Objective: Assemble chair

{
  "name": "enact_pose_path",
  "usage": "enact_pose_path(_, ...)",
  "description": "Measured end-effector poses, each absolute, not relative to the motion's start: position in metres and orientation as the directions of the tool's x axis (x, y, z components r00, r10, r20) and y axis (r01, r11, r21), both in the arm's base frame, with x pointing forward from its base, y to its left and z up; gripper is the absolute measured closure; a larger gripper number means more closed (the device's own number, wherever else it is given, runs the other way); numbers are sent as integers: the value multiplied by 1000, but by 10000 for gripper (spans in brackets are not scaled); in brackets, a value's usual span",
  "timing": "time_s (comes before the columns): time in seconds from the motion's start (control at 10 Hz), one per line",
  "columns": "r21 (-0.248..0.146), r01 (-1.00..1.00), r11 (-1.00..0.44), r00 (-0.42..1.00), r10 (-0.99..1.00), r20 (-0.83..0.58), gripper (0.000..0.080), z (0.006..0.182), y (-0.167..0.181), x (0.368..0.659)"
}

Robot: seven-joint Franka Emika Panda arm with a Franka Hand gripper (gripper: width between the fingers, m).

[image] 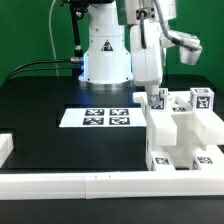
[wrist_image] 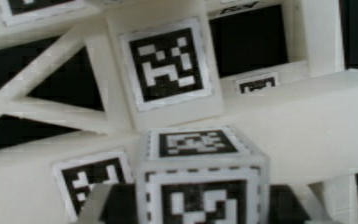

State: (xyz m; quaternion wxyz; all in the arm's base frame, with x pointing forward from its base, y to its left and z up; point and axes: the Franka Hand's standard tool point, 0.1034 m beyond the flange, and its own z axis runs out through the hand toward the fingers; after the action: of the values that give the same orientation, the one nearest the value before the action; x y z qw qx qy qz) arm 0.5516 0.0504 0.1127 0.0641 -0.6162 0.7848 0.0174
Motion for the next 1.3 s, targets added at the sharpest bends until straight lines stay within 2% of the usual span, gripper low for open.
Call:
enact_pose_path(0.2, -55, -976, 213, -205, -971, -120, 515, 113, 50, 552)
enact_pose_path(0.3, -65, -992, 107, -100, -989, -112, 515, 113, 50, 552)
enact_pose_path(0.4, -84, -995, -57, 66, -992, -105, 298, 118, 51, 555)
enact_pose_path(0.5, -111, -963, -245, 254, -964, -82, 298, 117, 54, 555)
enact_pose_path(0.6, -125, -903, -411, 421, -905, -62, 182, 115, 58, 553)
enact_pose_path(0.9, -132, -824, -551, 560, -828, -40, 151, 114, 56, 554)
enact_pose_path(1.0, -123, -704, -700, 706, -708, -6, 151, 114, 55, 553)
enact_pose_path(1.1, -94, -521, -849, 851, -525, 30, 150, 112, 55, 553)
enact_pose_path(1.2, -83, -386, -919, 920, -390, 40, 150, 108, 54, 553)
enact_pose_path(1.3, -83, -396, -915, 916, -400, 39, 150, 108, 54, 553)
